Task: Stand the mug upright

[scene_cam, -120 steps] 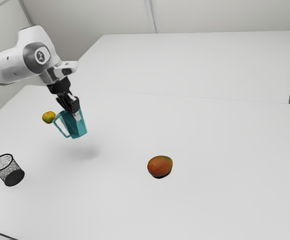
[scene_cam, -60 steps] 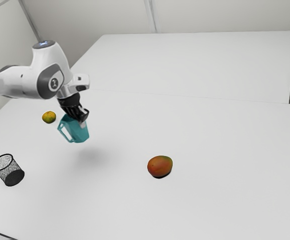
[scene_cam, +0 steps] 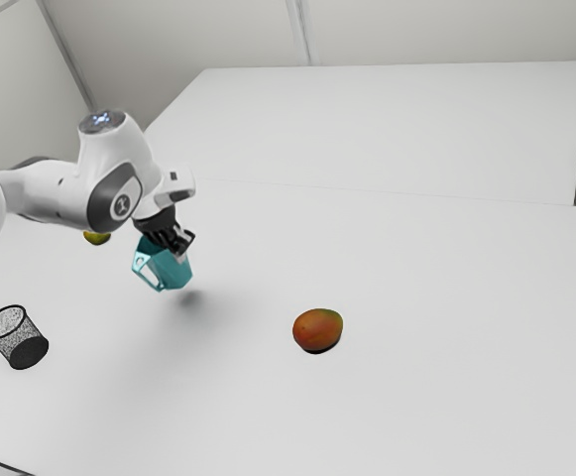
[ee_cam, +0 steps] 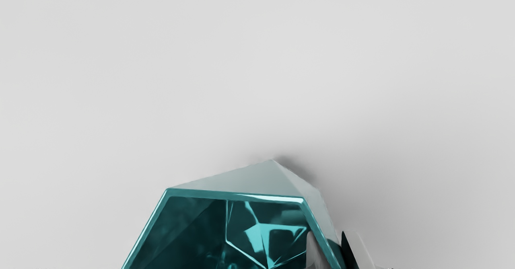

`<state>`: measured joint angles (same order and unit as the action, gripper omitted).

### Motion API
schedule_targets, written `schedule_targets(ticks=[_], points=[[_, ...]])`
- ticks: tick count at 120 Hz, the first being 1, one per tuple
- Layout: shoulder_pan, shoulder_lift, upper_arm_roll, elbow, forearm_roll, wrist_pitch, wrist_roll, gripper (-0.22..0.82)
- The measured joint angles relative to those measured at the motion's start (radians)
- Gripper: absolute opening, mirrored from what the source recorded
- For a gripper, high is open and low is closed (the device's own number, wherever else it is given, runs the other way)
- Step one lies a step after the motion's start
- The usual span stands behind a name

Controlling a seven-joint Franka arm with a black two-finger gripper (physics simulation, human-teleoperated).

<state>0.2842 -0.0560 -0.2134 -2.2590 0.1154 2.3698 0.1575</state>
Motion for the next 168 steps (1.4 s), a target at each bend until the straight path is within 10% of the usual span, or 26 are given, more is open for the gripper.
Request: schedule_targets(ticks=[132, 168], points=[[-0.023, 0.076, -0.001, -0.027, 0.003, 0.033, -0.141, -0.17], [-0.023, 0.074, -0.004, -0.027, -0.009, 0.037, -0.135, 0.03]])
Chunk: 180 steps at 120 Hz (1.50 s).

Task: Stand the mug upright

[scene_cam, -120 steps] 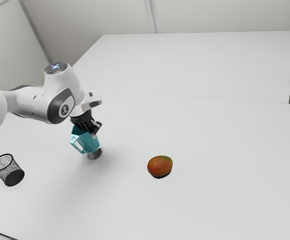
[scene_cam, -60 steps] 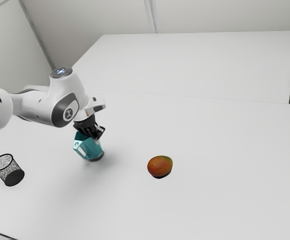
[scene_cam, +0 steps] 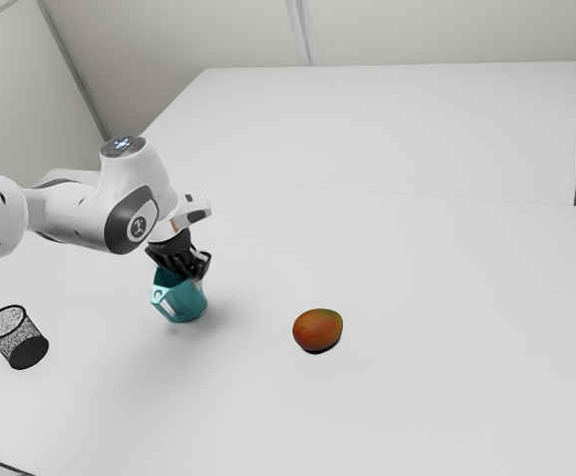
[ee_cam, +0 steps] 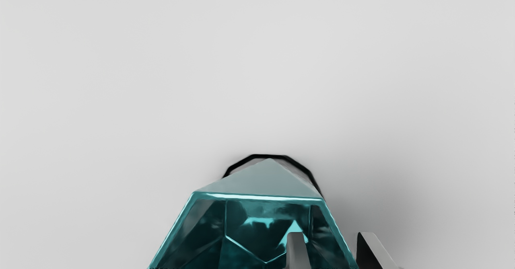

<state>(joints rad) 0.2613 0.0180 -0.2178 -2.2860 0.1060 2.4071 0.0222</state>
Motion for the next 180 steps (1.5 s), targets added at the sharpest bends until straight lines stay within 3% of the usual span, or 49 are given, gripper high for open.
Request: schedule_targets(ticks=[32, 91, 143, 180], points=[[-0.006, -0.018, 0.000, 0.001, -0.002, 0.003, 0.005, 0.23], [-0.035, -0.092, -0.002, 0.010, -0.014, -0.020, 0.010, 0.47], [-0.068, -0.073, 0.010, 0.349, -0.110, -0.419, 0.011, 0.57], [-0.260, -0.003, 0.134, 0.567, -0.088, -0.614, 0.000, 0.58]])
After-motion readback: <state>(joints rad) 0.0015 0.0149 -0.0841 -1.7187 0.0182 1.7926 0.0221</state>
